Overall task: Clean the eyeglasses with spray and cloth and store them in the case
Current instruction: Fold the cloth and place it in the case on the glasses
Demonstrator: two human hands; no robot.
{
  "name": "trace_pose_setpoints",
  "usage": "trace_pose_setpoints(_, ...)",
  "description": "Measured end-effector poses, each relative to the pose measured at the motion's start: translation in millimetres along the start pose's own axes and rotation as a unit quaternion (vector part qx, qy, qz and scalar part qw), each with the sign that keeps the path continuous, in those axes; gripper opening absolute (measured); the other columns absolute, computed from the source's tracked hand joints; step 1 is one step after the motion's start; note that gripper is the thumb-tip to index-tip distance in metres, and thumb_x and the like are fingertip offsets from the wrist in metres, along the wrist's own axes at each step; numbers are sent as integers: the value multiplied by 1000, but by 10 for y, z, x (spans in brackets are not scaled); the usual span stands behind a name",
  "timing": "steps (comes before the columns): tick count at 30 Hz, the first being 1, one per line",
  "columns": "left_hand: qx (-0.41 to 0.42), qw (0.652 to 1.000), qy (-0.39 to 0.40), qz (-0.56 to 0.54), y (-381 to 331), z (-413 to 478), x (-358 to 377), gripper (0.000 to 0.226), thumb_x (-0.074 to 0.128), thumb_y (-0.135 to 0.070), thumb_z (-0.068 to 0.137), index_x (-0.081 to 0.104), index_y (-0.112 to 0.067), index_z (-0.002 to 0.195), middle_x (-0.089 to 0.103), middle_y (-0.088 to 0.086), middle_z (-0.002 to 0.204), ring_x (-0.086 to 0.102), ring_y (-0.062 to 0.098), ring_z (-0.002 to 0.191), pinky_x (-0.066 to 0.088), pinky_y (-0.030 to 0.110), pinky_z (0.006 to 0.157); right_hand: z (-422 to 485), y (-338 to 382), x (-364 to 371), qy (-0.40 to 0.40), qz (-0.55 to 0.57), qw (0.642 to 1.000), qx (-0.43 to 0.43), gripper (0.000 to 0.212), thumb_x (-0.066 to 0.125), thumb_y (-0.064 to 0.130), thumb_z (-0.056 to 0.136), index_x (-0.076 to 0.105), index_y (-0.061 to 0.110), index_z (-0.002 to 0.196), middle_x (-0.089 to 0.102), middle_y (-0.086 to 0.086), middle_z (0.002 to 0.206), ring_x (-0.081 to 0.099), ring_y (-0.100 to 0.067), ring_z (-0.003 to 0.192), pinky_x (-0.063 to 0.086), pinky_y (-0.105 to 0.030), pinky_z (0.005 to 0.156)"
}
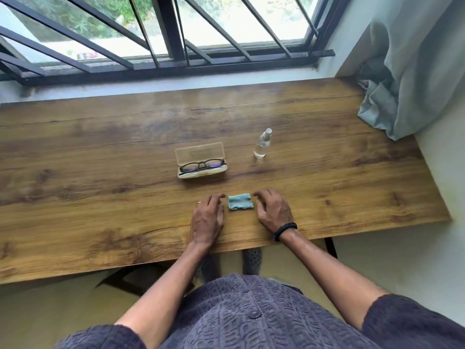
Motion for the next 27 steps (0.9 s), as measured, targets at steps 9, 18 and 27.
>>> trace_pose_setpoints(9,95,991,39,87,-148,173,115,30,58,-43,95,76,-24,109,64,6,97,61,25,79,51,34,59,126,163,98,26,-55,996,-71,20,68,18,87,75,27,103,63,-3,99,59,-24,90,53,-39,75)
trace_pose_setpoints(18,72,991,46,99,-88,175,107,33,58,-40,94,75,-17,111,62,9,99,61,27,84,54,37,66,82,43,91,4,-78,996,-32,25,74,20,84,74,23,109,64,-5,103,57,-26,95,53,-43,80)
trace_pose_setpoints(27,-2,995,77,55,-53,317,116,22,66,-33,95,74,-18,110,61,9,106,60,26,92,56,38,71,237,66,112,35,-22,999,20,26,68,26,90,72,24,116,62,-6,107,56,-24,105,47,-42,92)
Point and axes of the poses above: each hand's wrist, its own z-axis towards the middle knuckle, its own x-axis out of the palm, y = z × x, the point moved 9 cm from there along z, towards the middle knuckle
